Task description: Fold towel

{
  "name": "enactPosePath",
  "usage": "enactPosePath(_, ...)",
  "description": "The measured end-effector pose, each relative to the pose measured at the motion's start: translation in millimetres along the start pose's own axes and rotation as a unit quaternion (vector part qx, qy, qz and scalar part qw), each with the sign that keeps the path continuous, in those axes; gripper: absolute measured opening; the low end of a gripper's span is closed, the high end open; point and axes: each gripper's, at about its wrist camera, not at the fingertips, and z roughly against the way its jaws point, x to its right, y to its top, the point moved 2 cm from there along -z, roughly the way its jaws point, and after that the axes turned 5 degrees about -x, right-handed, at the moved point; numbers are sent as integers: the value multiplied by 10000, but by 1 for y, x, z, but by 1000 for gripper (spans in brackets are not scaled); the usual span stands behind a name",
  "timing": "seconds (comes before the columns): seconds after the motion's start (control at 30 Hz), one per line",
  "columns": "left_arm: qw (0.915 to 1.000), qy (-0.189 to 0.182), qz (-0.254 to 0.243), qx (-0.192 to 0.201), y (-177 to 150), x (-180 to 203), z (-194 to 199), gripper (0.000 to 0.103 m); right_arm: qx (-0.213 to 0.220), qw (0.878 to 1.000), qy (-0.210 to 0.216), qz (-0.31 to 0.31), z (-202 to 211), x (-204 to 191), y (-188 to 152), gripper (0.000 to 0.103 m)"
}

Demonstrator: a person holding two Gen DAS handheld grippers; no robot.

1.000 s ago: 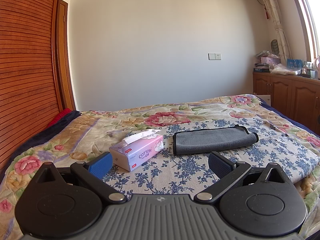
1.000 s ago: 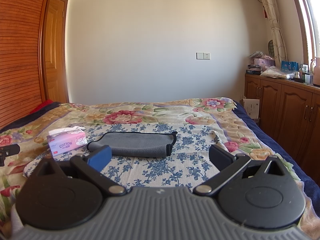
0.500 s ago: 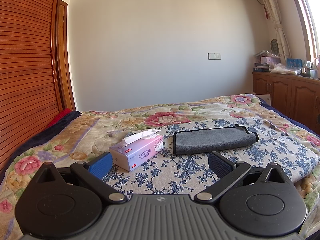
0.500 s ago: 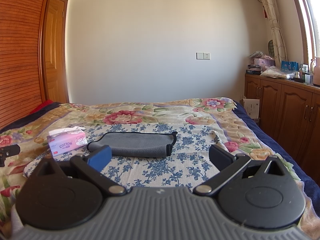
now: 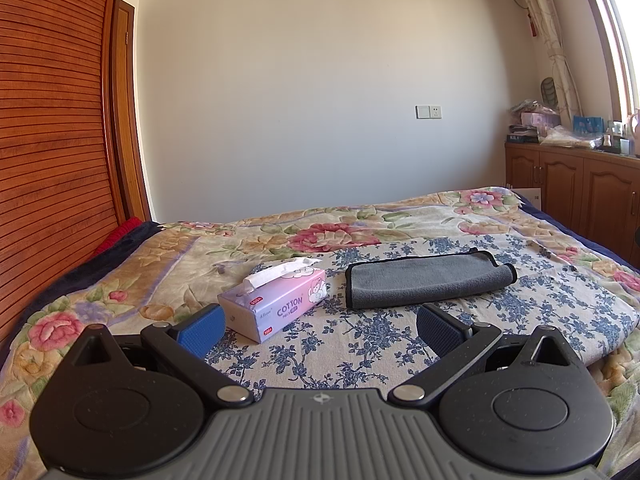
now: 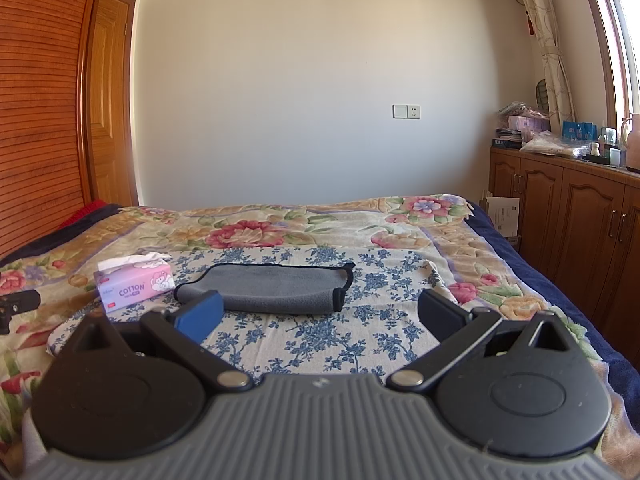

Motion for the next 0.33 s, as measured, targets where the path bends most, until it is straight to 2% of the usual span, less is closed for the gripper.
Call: enactPosePath(0.33, 10000, 2, -6, -3, 0, 0, 0, 103, 2, 10000, -1, -3, 0, 0, 0, 103)
